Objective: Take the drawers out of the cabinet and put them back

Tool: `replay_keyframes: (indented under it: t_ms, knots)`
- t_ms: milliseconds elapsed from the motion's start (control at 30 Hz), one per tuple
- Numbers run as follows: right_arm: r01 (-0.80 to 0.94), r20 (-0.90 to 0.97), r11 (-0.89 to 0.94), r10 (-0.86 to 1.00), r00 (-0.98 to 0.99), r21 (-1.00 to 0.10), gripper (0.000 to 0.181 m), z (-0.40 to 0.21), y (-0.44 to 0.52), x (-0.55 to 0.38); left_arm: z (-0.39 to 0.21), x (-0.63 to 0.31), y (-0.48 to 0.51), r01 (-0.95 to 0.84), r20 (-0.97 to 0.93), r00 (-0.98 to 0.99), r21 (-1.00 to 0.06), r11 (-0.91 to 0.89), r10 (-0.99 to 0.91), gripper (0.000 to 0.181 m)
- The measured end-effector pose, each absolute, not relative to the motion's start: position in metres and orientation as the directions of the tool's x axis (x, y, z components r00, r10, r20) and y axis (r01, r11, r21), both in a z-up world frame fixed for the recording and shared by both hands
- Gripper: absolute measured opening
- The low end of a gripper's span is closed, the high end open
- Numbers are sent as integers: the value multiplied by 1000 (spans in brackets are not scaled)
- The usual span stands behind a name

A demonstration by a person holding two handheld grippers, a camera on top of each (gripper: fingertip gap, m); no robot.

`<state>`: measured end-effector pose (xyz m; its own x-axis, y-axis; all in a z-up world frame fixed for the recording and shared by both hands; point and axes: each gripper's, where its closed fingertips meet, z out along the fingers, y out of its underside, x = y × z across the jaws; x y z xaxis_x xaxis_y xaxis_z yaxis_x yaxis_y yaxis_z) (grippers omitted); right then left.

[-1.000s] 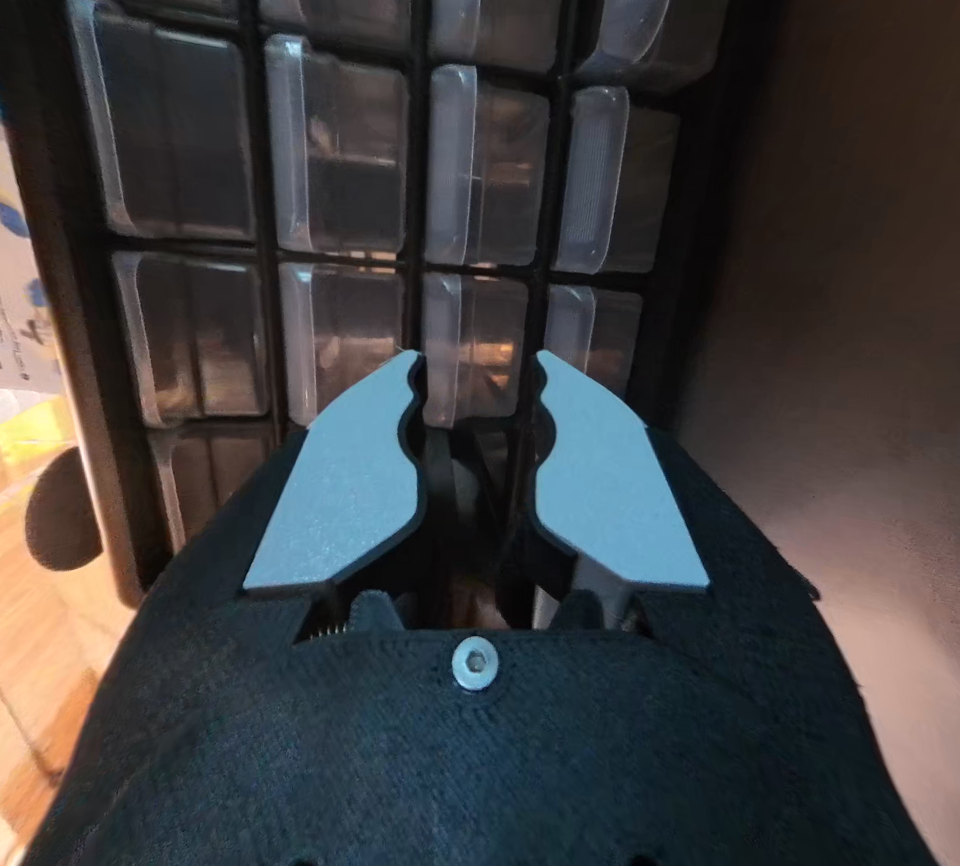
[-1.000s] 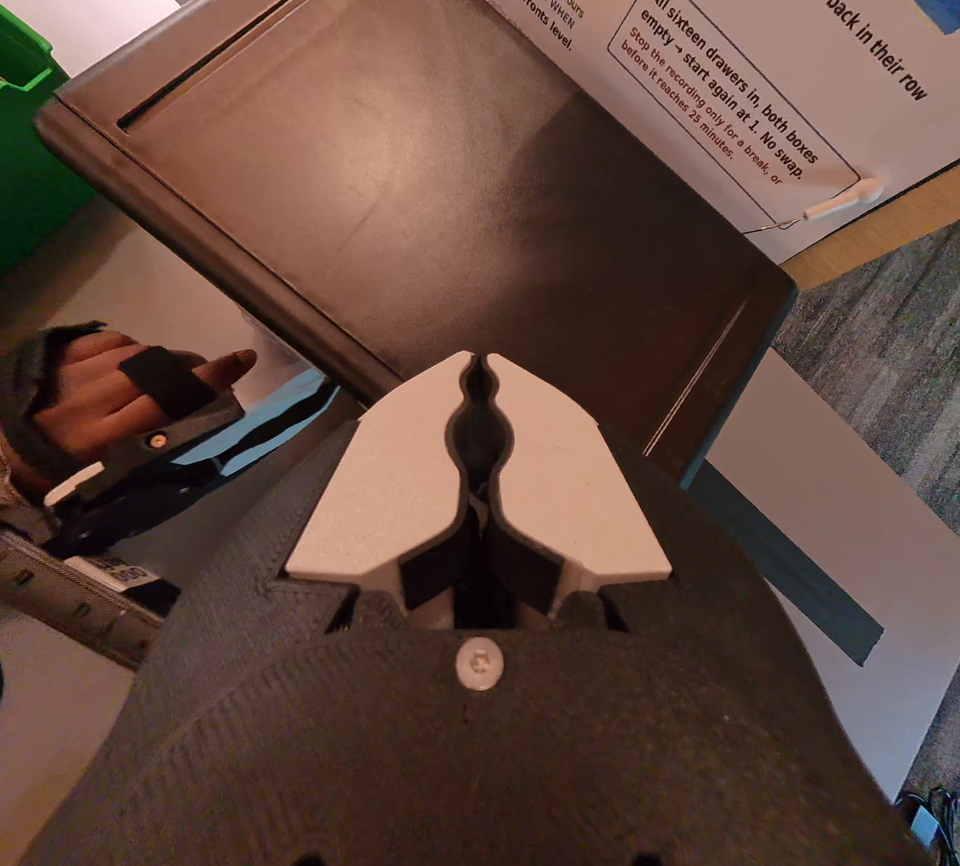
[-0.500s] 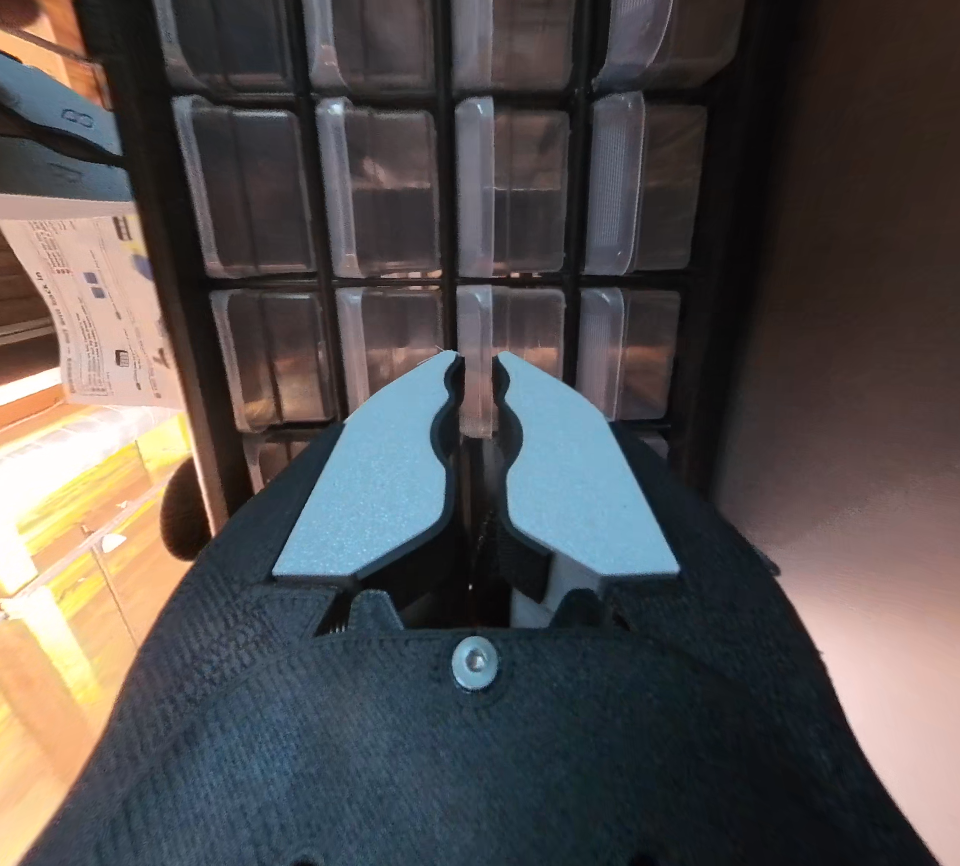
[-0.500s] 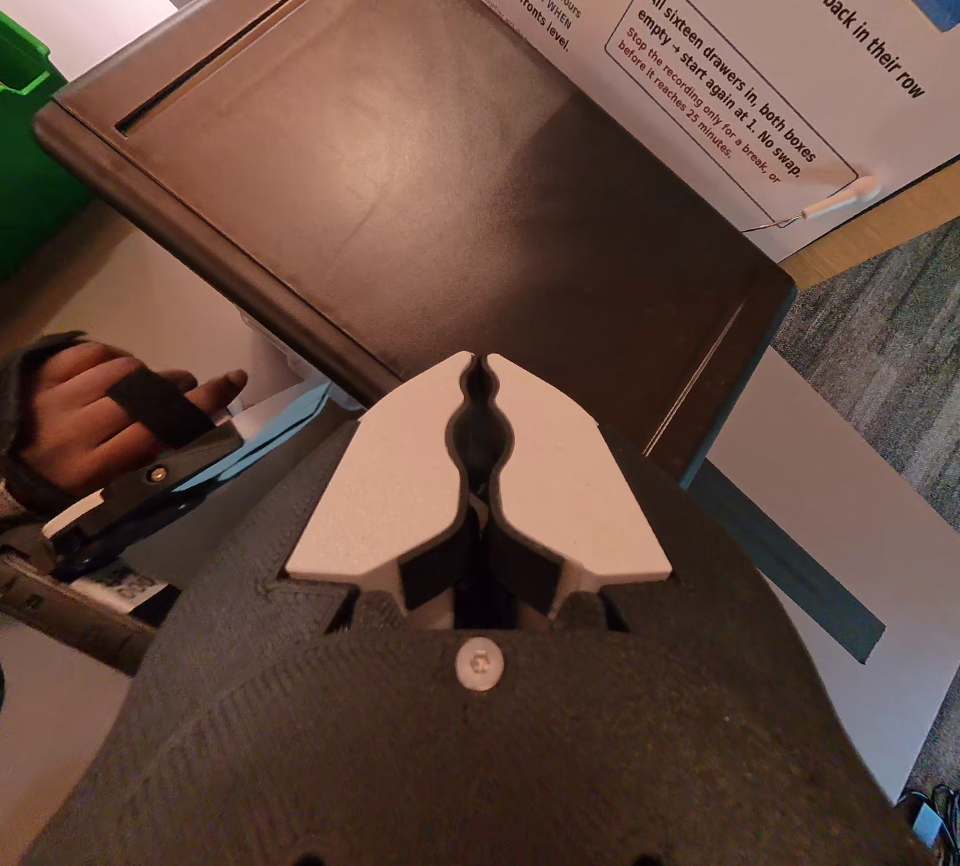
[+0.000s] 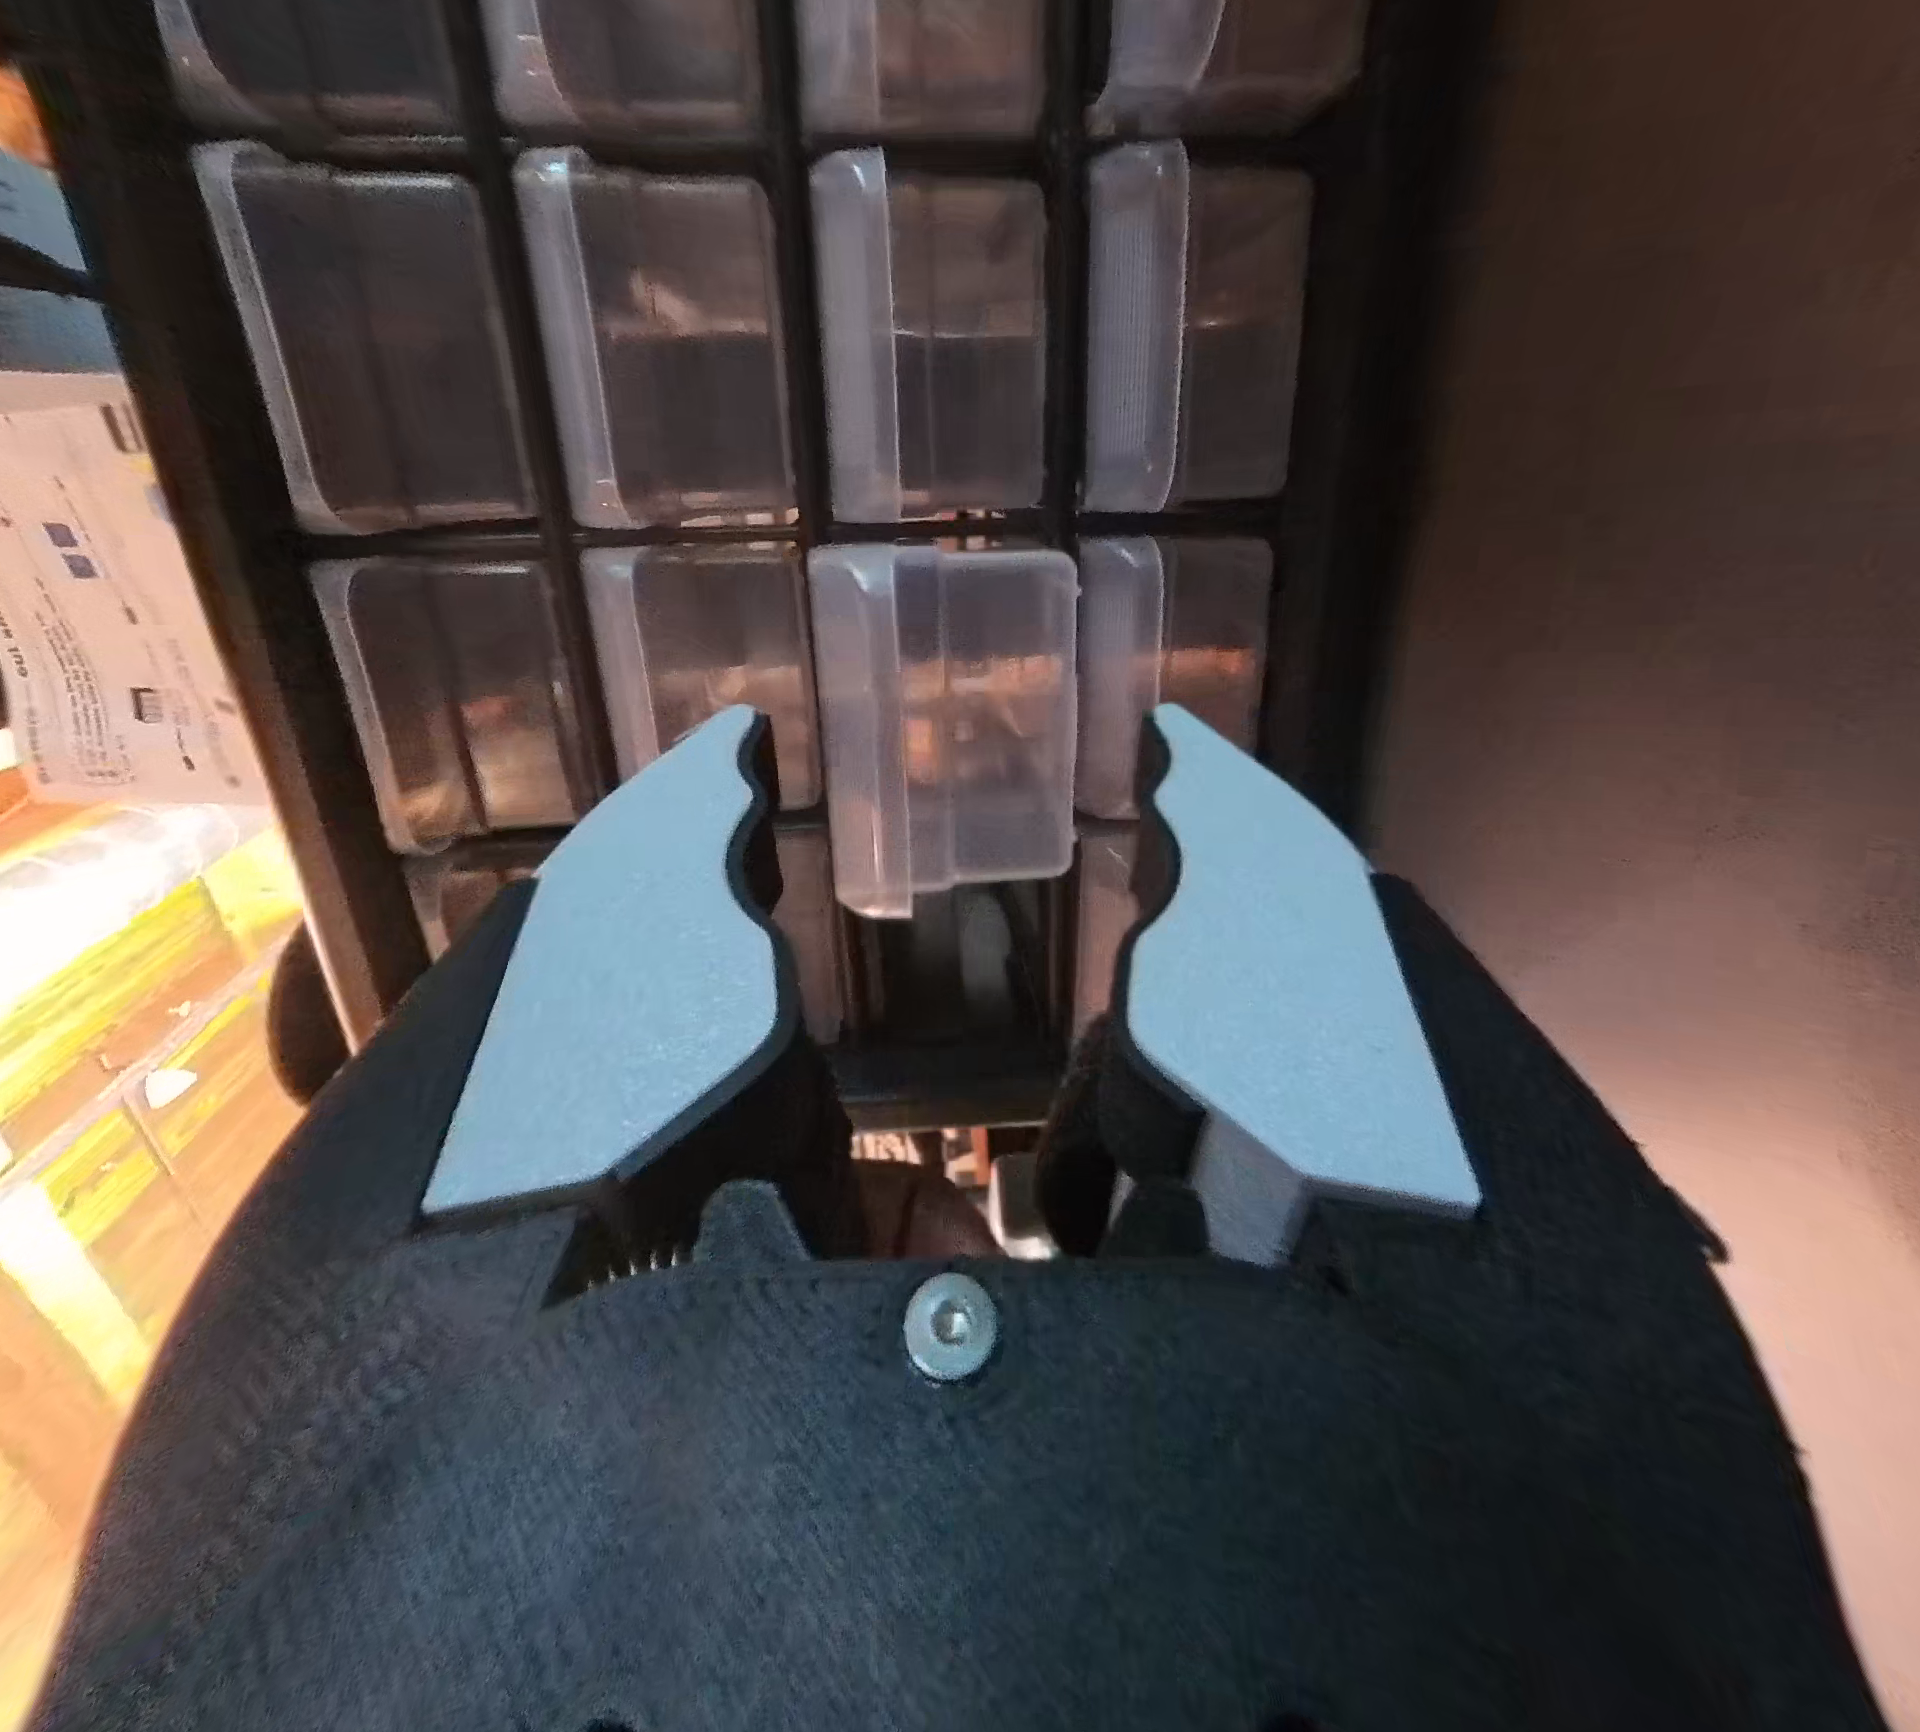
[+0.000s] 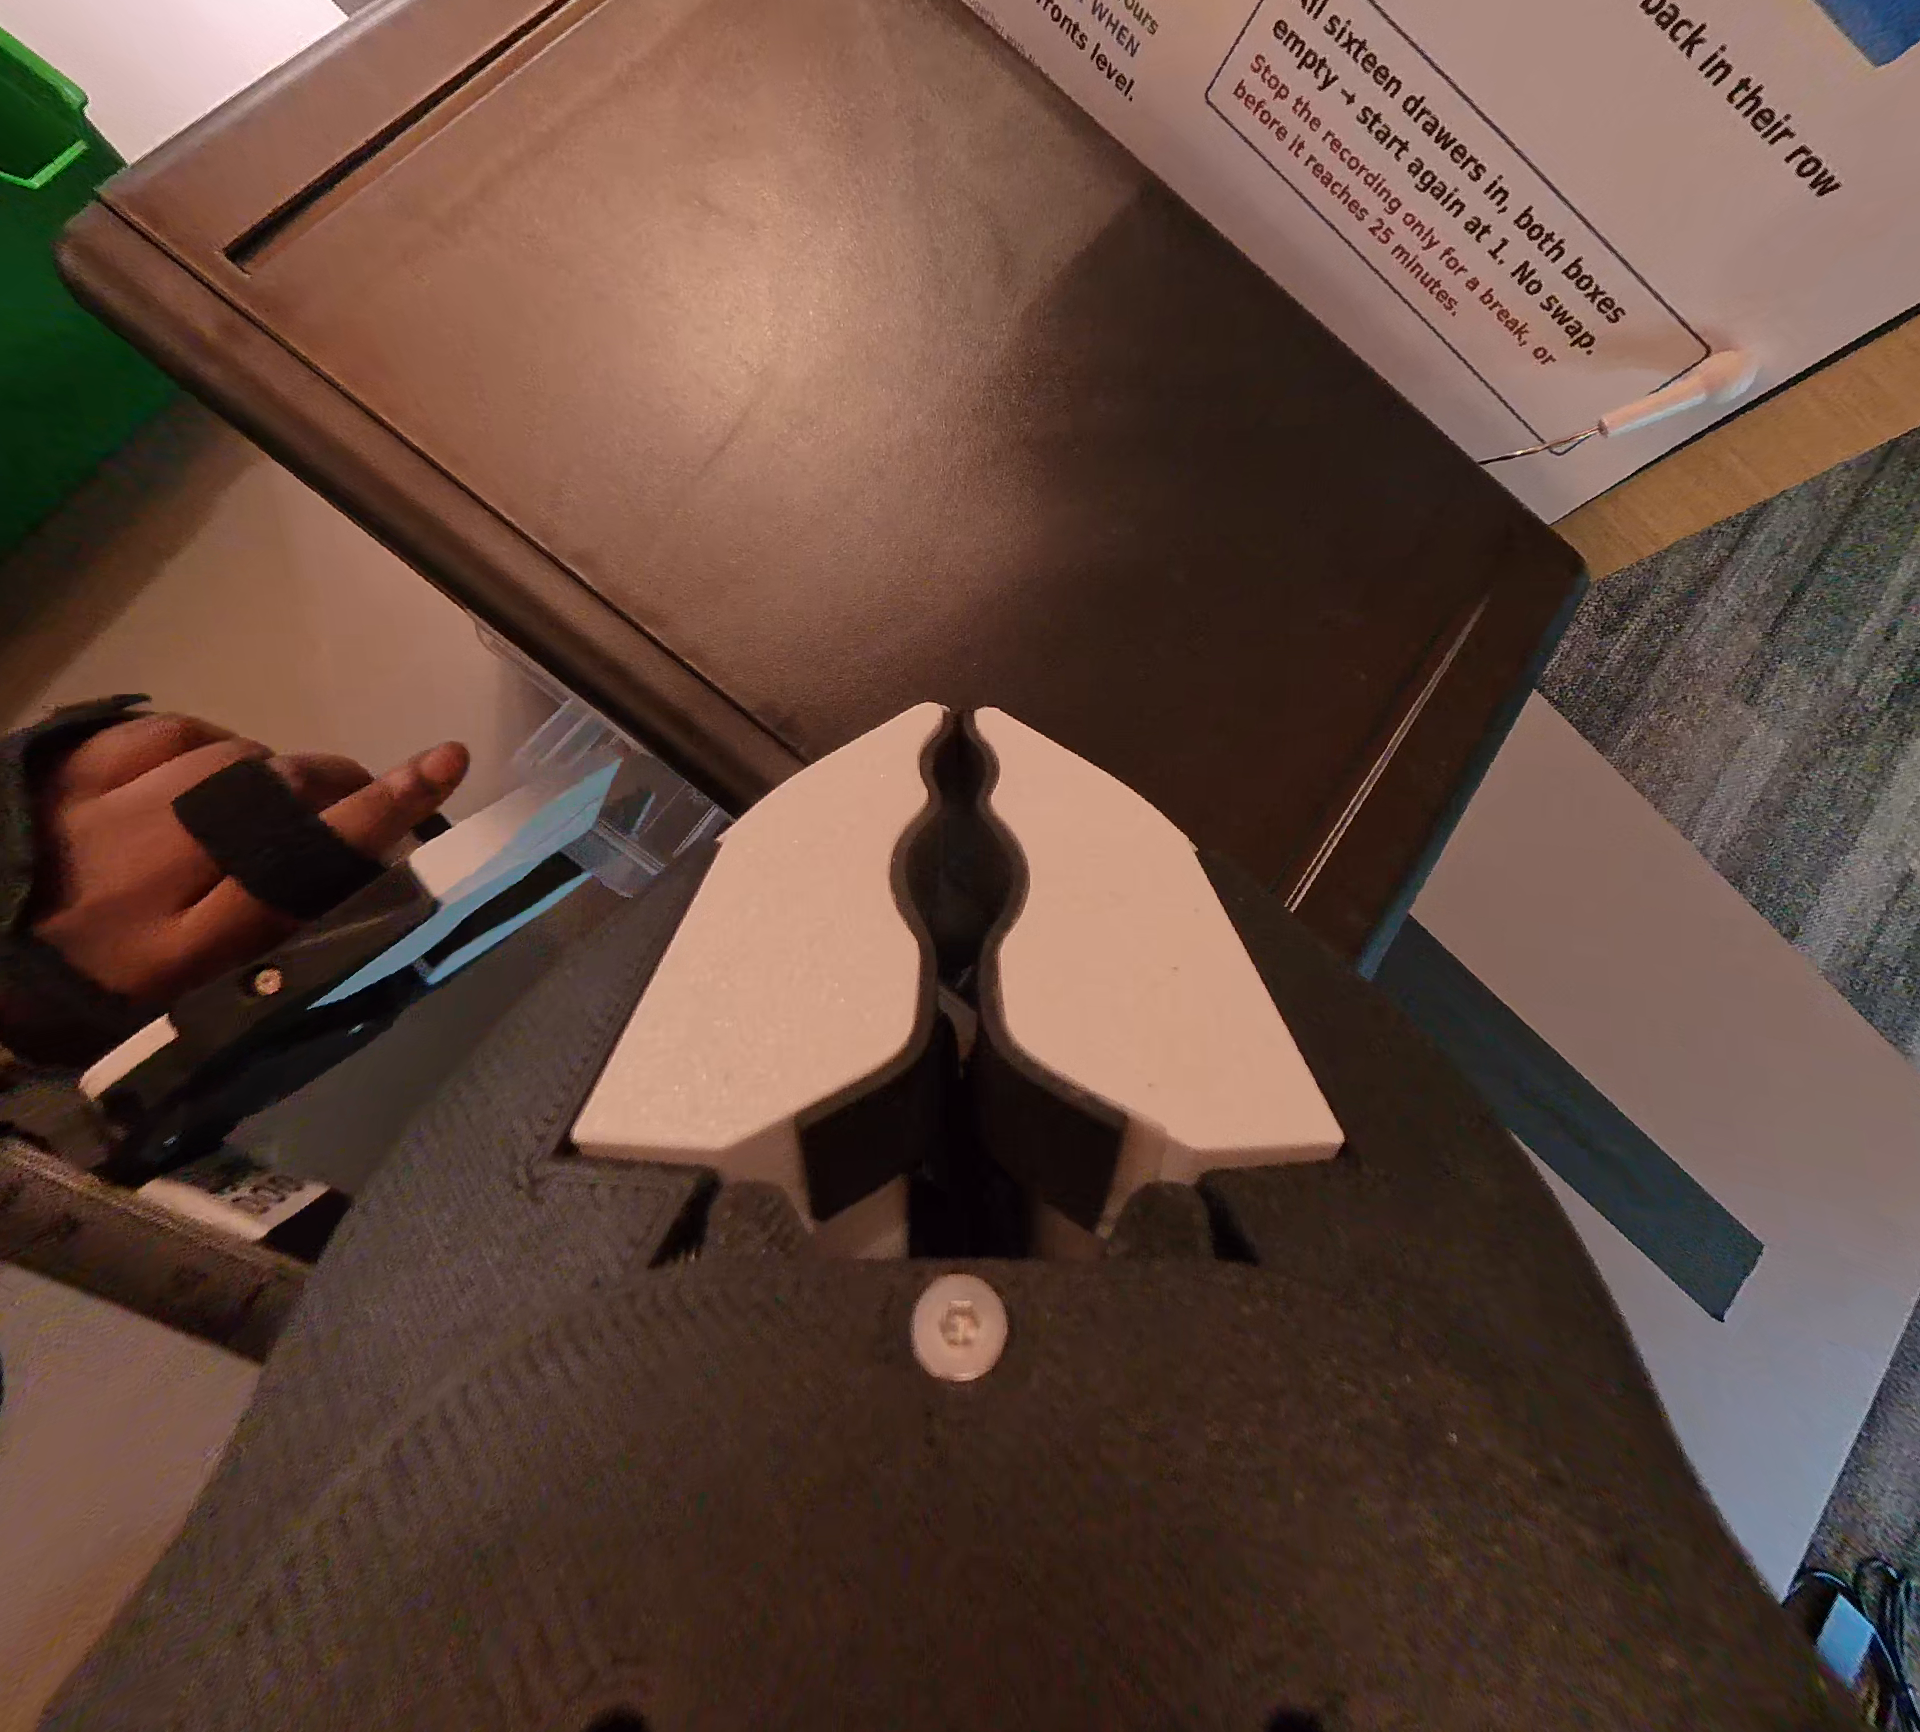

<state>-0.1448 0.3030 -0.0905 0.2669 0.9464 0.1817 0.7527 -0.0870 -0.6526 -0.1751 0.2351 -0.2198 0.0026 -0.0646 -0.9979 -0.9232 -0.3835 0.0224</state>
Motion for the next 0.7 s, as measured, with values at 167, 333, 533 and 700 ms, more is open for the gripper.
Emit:
replay_keyframes:
  t_ms: [167, 333, 533, 700]
  knots:
    - [746, 173, -89, 949, 265, -660, 2, -90, 303, -145, -219, -173, 233, -928, -996, -43, 68, -367, -74, 45]
    - [745, 175, -87, 948, 266, -662, 3, -91, 303, -145, -218, -159, 210, -933, -996, -40, 67, -353, -82, 45]
    - [747, 179, -91, 945, 272, -658, 2, -91, 303, -145, -215, -137, 180, -947, -995, 16, 17, -322, -97, 45]
    - [751, 183, -93, 944, 276, -653, 0, -91, 303, -145, -212, -121, 159, -951, -988, 75, -30, -306, -137, 45]
